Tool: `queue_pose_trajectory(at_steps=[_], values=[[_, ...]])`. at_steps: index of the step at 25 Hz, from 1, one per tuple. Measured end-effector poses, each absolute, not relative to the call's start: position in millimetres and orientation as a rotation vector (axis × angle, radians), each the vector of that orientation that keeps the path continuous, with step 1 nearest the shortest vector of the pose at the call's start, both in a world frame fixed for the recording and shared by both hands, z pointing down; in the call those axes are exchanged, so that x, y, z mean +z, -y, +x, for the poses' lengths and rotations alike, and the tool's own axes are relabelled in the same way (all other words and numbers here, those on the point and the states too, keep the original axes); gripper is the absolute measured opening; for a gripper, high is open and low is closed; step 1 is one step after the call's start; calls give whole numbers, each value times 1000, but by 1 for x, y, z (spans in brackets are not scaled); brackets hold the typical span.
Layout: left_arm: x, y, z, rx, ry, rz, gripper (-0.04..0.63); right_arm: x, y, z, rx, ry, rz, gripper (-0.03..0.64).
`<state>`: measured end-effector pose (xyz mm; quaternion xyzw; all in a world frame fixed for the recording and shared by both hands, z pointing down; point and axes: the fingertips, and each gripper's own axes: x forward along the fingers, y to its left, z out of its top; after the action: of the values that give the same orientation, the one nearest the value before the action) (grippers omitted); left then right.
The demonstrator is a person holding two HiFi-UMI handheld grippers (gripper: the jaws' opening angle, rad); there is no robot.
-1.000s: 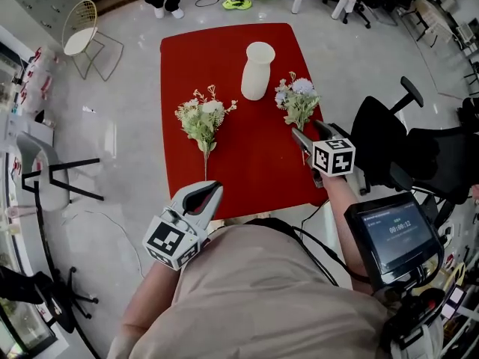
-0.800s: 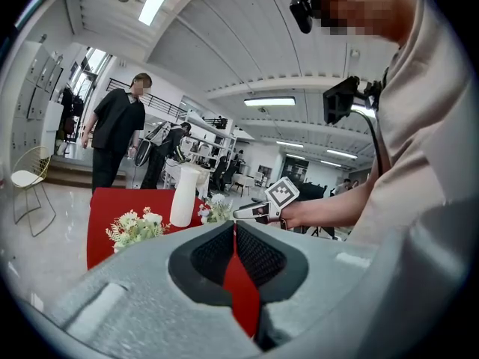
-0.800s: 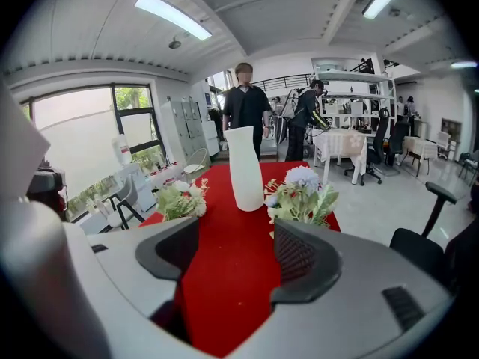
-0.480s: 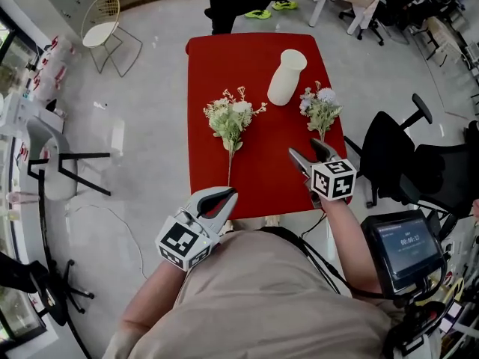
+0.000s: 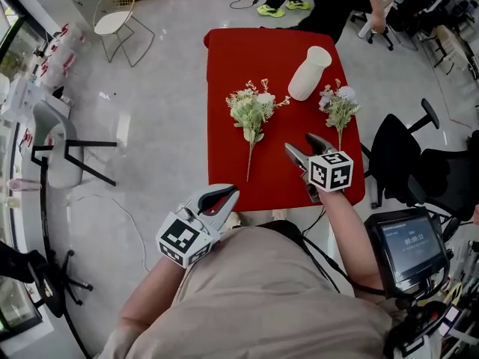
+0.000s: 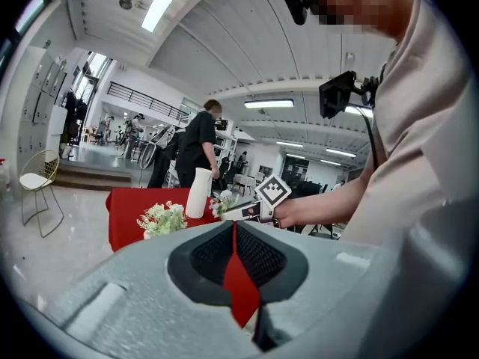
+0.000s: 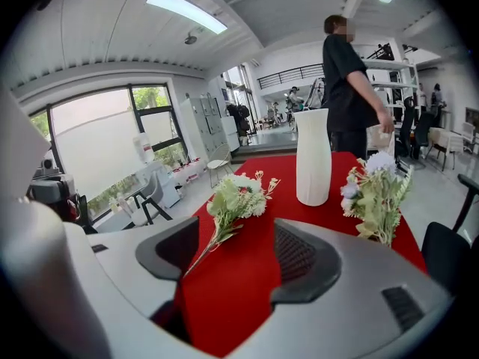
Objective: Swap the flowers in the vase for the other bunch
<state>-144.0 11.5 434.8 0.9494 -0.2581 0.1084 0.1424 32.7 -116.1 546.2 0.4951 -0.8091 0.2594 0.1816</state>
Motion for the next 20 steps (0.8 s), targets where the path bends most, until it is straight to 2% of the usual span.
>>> queue_pose_trajectory(at_steps=[10,20], values=[[441,-14,-178,293,793,2695,8,558,155,-23,830,2319,1321,330],[450,-4,-209,297,883,2639,8,586,216,-51,1012,2236,1363,447]])
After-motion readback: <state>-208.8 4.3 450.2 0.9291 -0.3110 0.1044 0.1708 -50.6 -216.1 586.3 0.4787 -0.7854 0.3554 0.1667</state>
